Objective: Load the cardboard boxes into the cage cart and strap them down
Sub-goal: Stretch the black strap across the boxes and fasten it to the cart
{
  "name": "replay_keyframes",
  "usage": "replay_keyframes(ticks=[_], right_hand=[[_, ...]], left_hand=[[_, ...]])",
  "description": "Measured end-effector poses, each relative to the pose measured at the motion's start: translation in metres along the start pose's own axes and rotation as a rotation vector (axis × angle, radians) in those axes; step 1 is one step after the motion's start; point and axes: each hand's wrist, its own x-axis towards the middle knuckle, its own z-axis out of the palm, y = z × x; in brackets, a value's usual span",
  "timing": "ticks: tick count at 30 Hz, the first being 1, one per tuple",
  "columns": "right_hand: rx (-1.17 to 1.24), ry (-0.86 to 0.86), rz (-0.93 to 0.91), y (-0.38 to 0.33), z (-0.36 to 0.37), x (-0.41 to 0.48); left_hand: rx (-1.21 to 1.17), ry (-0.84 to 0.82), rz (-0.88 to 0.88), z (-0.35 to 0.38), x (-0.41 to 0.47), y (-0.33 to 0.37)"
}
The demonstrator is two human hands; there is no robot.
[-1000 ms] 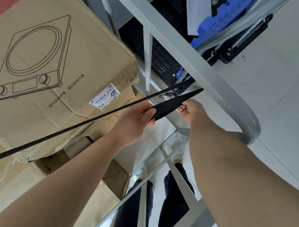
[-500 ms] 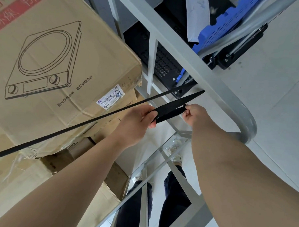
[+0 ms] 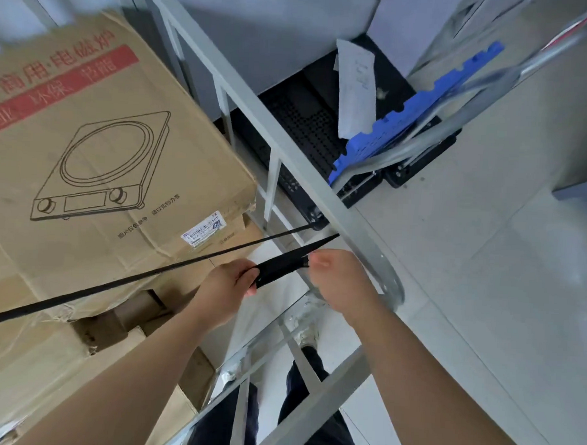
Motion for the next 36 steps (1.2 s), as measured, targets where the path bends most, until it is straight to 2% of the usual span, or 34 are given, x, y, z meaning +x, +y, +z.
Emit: replay_keyframes(ticks=[4,6,9,11,16,24,27,30,33,36], right_hand=[[0.032,0.154,-0.231,0.001,-0.073,-0.027],[0.055,0.194,-0.234,0.007,-0.103,-0.014],[0.013,0.172,-0.145,0.023,-0.128,0.024],[0.020,0.167,-0.096,0.034,-0.132,0.047],[0.065,0.131,-0.123,0.042,-0.126,0.058],[-0.034,0.082,-0.358,0.012,-0.095,0.002],[-0.224,0.022,-0.500,0.003,-0.066,-0.022],[-0.486,-0.170,-0.624,-0.009,-0.028,-0.039],[-0.663,-0.361,-0.667,-0.028,0.016,-0.059],[-0.857,-0.479,-0.694,-0.047,0.057,-0.079]], left_hand=[[0.025,0.013,-0.041,-0.001,-0.002,0.010],[0.021,0.025,-0.062,0.001,-0.002,0.016],[0.023,0.045,-0.113,0.002,-0.003,0.022],[0.038,0.050,-0.161,0.001,-0.005,0.024],[0.050,0.046,-0.257,0.006,-0.022,0.032],[0.067,0.036,-0.270,-0.005,-0.059,0.042],[0.119,0.024,-0.236,-0.016,-0.080,0.036],[0.135,0.016,-0.213,-0.031,-0.111,0.018],[0.111,0.042,-0.210,-0.049,-0.149,-0.006],[0.108,0.073,-0.200,-0.066,-0.192,-0.034]])
